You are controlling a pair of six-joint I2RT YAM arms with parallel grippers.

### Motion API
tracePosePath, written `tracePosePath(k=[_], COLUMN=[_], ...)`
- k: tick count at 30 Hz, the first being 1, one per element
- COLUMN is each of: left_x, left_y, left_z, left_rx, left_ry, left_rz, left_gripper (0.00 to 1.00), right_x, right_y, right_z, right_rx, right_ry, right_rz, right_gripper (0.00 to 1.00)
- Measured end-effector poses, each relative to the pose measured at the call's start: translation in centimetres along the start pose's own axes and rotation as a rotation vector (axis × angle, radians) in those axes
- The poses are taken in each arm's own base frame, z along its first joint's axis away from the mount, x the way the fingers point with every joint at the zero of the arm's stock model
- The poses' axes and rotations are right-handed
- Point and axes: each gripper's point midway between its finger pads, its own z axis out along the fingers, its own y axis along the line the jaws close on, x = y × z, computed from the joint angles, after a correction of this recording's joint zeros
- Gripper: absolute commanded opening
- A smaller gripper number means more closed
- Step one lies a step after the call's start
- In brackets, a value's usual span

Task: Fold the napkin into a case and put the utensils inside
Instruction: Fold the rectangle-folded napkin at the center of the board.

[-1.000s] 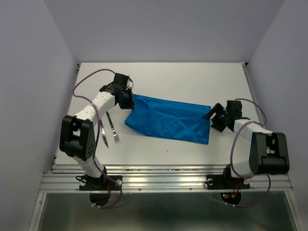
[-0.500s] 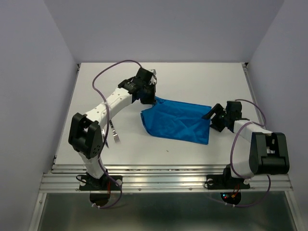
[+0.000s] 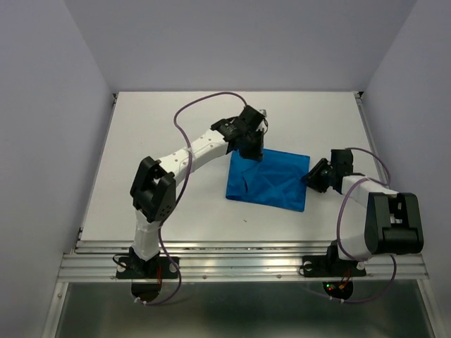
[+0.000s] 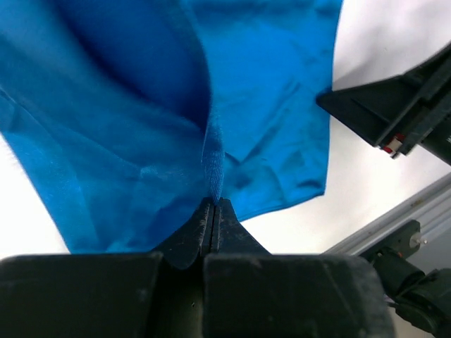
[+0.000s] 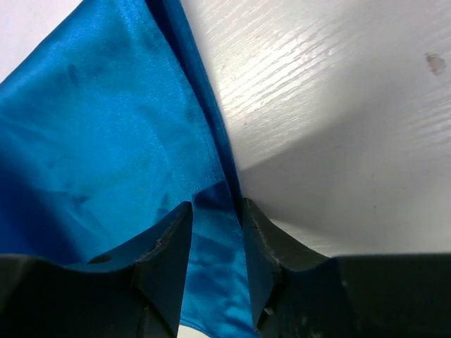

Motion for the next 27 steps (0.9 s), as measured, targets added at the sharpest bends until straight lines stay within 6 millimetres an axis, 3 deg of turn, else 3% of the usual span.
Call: tracePosePath(k=[5, 8, 18, 27], left_x=[1.1, 1.5, 4.0, 3.4], left_y=[-2.2, -3.7, -4.8, -7.6], left_z=[0.9, 2.4, 6.8, 6.9], left_rx=[0.045, 0.098, 0.135, 0.18], left_ry=[0.032, 0.049, 0.126, 0.106], left_rz=[0.01, 0.019, 0.008, -0.008], left_gripper=[0.0, 0.0, 0.0, 0.0], right_x=[0.3, 0.6, 0.5, 1.5], right_y=[-0.4, -0.4, 0.7, 2.5], right_z=[0.4, 0.7, 1.6, 2.5], right_rx=[0.016, 0.006, -0.046, -0.09], right_ry=[0.006, 0.002, -0.008, 0.01], right_rz=[0.003, 0.007, 0.004, -0.027], right_gripper=[0.28, 0.26, 0.25, 0.25])
